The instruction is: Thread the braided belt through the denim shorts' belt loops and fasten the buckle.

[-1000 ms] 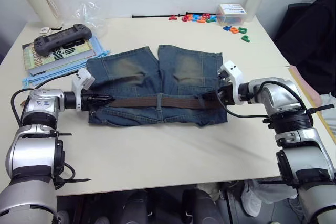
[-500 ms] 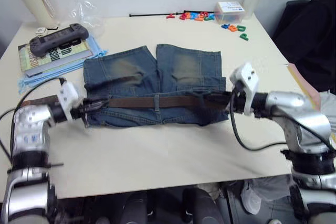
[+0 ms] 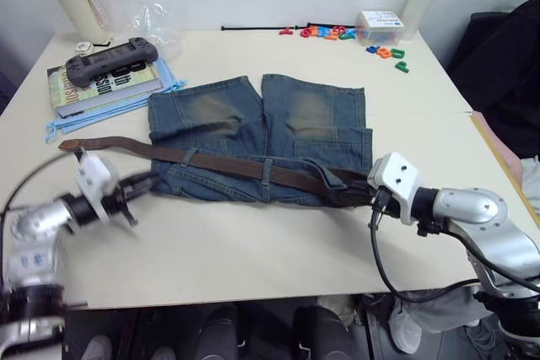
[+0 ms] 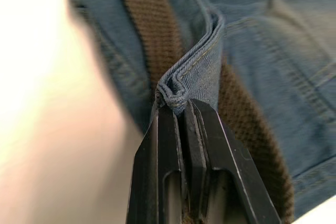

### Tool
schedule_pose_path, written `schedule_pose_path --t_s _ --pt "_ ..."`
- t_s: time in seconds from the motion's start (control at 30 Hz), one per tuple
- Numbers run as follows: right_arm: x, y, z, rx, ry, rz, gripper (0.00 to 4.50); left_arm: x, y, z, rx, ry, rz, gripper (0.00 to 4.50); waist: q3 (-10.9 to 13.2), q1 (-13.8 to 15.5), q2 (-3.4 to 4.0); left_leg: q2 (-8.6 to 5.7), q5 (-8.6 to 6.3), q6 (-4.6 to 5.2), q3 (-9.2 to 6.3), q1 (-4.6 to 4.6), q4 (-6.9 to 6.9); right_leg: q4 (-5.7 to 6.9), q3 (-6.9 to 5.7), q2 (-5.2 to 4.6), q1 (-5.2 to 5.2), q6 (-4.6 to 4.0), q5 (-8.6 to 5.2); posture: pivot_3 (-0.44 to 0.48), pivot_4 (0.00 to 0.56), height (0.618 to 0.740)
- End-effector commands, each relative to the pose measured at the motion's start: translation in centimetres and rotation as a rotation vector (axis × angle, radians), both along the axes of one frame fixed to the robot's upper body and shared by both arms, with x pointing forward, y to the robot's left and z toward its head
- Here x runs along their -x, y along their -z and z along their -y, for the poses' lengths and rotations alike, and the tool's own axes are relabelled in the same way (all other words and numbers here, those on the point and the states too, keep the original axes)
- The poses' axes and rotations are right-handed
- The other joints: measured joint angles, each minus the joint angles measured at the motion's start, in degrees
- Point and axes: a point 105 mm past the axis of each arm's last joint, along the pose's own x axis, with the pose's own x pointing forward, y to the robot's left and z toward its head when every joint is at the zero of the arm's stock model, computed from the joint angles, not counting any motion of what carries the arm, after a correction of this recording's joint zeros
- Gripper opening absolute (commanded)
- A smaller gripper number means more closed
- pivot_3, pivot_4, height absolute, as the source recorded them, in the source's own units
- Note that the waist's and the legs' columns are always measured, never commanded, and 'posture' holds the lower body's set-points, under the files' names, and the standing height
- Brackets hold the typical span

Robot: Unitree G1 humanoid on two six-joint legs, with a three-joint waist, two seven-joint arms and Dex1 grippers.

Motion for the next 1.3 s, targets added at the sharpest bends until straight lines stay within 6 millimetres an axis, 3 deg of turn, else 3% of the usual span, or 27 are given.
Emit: schedule_pose_path --t_s 0.03,0.13,0.23,0.27,0.5,0.67,0.87,0.97,1.23,1.27,1.3 --pt "-0.4 -0.6 -0.5 0.009 -0.031 0.046 0.00 -1.4 -2.3 -0.2 0.128 0.073 -0.112 1.37 0.0 -0.1 0.00 -0.01 0.03 0.04 0.05 -0.03 -0.01 0.00 -0.25 0.06 -0.02 0.00 0.00 0.000 0.150 0.713" --pt "-0.5 -0.6 -0.8 0.024 -0.056 0.057 0.00 -2.8 -2.9 0.8 0.194 0.147 -0.229 2.77 0.0 -0.3 0.00 -0.08 0.02 0.13 0.32 0.05 -0.01 0.07 -0.39 0.22 -0.02 0.04 0.00 0.000 0.150 0.713" --pt "-0.2 -0.8 -1.3 0.014 -0.084 0.064 0.00 -3.6 -1.5 2.0 0.192 0.196 -0.364 4.20 0.0 -0.4 -0.01 -0.04 0.02 0.17 0.47 0.06 0.05 0.16 -0.30 0.35 -0.07 0.09 0.01 0.000 0.150 0.713" --pt "-0.1 -0.8 -1.4 0.011 -0.089 0.064 0.00 -3.9 -1.1 2.3 0.195 0.199 -0.388 4.48 0.0 -0.4 -0.02 -0.03 0.02 0.17 0.50 0.06 0.07 0.17 -0.27 0.38 -0.08 0.09 0.01 0.000 0.150 0.713" --pt "0.5 -1.1 -1.7 0.026 -0.100 0.078 0.00 -5.7 1.7 3.8 0.121 0.130 -0.466 4.48 0.1 -0.4 -0.19 0.04 0.02 0.17 0.52 0.00 0.12 0.16 -0.17 0.37 -0.23 0.09 0.01 0.000 0.150 0.713" --pt "0.8 -1.3 -1.7 0.026 -0.092 0.085 0.00 -6.1 3.7 3.4 0.027 0.043 -0.505 4.48 0.1 -0.3 -0.20 0.02 0.01 0.19 0.51 0.00 0.13 0.17 -0.17 -0.01 -0.24 0.09 0.01 0.000 0.150 0.713" --pt "0.8 -1.4 -1.7 0.027 -0.079 0.088 0.00 -5.8 4.2 2.6 0.008 0.018 -0.530 4.48 0.1 -0.4 -0.20 0.02 0.00 0.20 0.52 0.04 0.13 0.20 -0.15 -0.02 -0.24 0.09 0.01 0.000 0.150 0.713" --pt "0.8 -1.4 -1.7 0.025 -0.075 0.090 0.00 -5.9 4.2 2.3 -0.004 0.004 -0.521 3.71 0.1 -0.4 -0.20 0.03 0.00 0.20 0.53 0.05 0.14 0.22 -0.15 -0.02 -0.24 0.09 0.01 0.000 0.150 0.713" --pt "0.5 -1.4 -1.7 0.023 -0.072 0.098 0.00 -5.6 4.1 2.1 -0.041 0.035 -0.495 0.34 0.1 -0.4 -0.20 0.01 -0.01 0.21 0.53 0.03 0.15 0.21 -0.16 -0.03 -0.24 0.09 0.01 0.000 0.150 0.713" --pt "0.4 -1.4 -1.7 0.023 -0.070 0.098 0.00 -5.7 3.9 2.1 -0.050 0.032 -0.474 0.02 0.1 -0.3 -0.20 0.01 -0.01 0.21 0.53 0.03 0.15 0.21 -0.16 -0.03 -0.24 0.09 0.01 0.000 0.150 0.713" --pt "0.3 -1.4 -1.7 0.025 -0.068 0.102 0.00 -5.8 3.6 2.1 -0.050 0.040 -0.454 0.02 0.1 -0.3 -0.20 0.01 -0.01 0.21 0.53 0.03 0.15 0.22 -0.16 -0.03 -0.24 0.09 0.01 0.000 0.150 0.713"
